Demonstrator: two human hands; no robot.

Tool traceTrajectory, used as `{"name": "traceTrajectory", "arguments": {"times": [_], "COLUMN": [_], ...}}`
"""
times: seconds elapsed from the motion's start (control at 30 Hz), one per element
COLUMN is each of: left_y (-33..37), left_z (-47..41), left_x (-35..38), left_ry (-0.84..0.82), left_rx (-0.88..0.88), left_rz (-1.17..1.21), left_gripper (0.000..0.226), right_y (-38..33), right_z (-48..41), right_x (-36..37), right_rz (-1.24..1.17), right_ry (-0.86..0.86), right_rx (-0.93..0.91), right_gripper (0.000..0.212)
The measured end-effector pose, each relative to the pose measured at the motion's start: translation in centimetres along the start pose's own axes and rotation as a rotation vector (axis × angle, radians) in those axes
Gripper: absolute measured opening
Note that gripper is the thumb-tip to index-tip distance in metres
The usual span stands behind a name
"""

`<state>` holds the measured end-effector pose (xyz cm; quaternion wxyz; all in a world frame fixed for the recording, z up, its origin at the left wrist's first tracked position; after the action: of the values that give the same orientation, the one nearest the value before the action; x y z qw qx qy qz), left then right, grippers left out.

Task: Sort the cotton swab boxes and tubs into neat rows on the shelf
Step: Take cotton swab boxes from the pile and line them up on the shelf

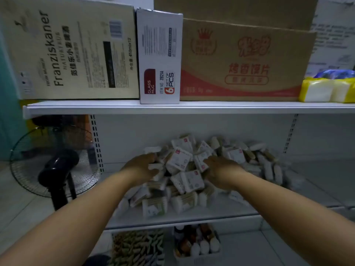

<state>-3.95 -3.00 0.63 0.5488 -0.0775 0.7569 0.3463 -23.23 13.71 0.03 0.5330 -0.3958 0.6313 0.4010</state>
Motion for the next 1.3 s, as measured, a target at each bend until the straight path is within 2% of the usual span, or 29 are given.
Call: {"name": "traceTrajectory", "arguments": {"times": [0.07,0.13,0.3,0.43,0.6,0.7,0.77,0.93,1.07,1.13,1.23,1.3], "left_y": [0.2,1.0,3.6,4.1,4.0,4.2,4.6,4.5,4.5,4.8,5.4,5.8], "left_z": [-1.2,-2.2,-5.5,-7.9,-8.1,-8.1,-8.3,-8.5,-7.6,-7.1,-6.6,-6.4], "left_x": [0.5,1.4,2.7,3.4,4.7,4.8,4.7,3.9,3.1,3.2,3.7,4.0], "left_ry": [0.065,0.079,0.114,0.108,0.099,0.086,0.073,0.133,0.227,0.226,0.165,0.125], "left_rx": [-0.030,-0.040,-0.016,-0.104,-0.208,-0.228,-0.239,-0.269,-0.254,-0.254,-0.230,-0.190], "left_rz": [0.047,-0.007,-0.122,-0.078,-0.019,0.021,0.029,0.191,0.463,0.636,0.830,0.901], "left_gripper": [0.043,0.036,0.052,0.055,0.070,0.066,0.062,0.041,0.033,0.032,0.034,0.030], "right_y": [1.3,2.9,6.0,6.9,6.7,6.6,6.8,8.1,9.6,10.2,10.0,9.7], "right_z": [-1.1,-2.2,-5.2,-7.6,-9.7,-10.4,-10.4,-10.2,-9.8,-9.1,-7.4,-6.1], "right_x": [0.2,0.3,1.1,2.0,2.6,2.3,1.9,0.7,-0.1,-0.1,0.2,0.5], "right_rz": [-0.044,-0.073,-0.148,-0.176,-0.004,0.117,0.093,-0.307,-0.560,-0.860,-1.364,-1.579], "right_ry": [-0.015,-0.023,0.021,0.028,0.070,0.139,0.162,0.175,0.194,0.194,0.102,0.061], "right_rx": [0.052,0.062,-0.047,-0.157,-0.285,-0.302,-0.318,-0.219,-0.071,0.039,0.159,0.225], "right_gripper": [0.060,0.060,0.068,0.075,0.069,0.062,0.056,0.038,0.046,0.045,0.029,0.028]}}
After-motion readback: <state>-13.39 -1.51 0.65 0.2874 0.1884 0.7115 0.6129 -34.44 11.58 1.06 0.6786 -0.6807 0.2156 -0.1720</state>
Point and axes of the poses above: each hand's wrist, its own z-axis away from the middle knuckle, its own x-axis out of the palm, y = z × x, the point moved 5 cm from there along -z, towards the middle knuckle, and after that the axes turned 2 degrees about y, right-handed, at the moved point
